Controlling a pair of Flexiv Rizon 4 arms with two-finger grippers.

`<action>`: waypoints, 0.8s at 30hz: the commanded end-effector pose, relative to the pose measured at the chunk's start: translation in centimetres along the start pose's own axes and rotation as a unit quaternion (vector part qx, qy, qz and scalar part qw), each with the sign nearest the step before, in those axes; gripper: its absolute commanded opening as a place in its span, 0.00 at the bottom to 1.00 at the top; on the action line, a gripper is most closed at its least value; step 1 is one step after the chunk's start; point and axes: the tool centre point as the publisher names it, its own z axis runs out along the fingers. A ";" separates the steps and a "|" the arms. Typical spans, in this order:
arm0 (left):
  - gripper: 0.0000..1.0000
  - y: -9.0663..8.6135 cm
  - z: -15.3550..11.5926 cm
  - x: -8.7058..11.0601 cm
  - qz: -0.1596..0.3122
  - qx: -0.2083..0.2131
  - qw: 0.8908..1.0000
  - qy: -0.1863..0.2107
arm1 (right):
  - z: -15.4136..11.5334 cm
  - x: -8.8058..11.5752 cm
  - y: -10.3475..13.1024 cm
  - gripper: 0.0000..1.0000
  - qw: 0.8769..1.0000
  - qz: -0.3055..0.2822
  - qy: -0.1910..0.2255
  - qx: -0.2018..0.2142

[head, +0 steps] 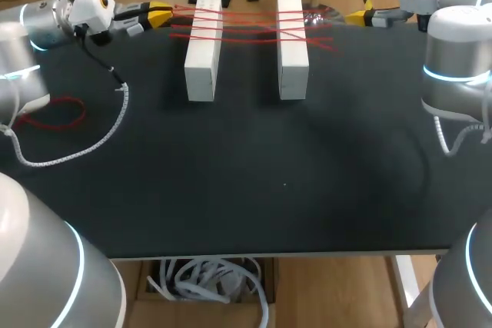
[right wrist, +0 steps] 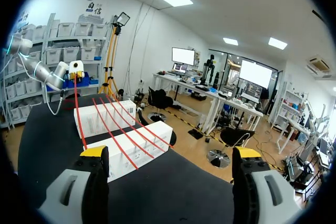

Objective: Grab the tape and strap the tape.

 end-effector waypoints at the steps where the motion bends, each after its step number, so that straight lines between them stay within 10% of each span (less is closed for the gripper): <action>1: 0.00 -0.2 0.2 0.0 0.003 0.022 1.000 -0.007 | 0.0 0.0 0.0 1.00 1.000 0.000 0.001 0.001; 24: 0.00 -6.8 3.9 4.4 0.006 0.022 0.999 -0.046 | 0.0 0.0 0.0 1.00 1.000 0.000 0.001 0.001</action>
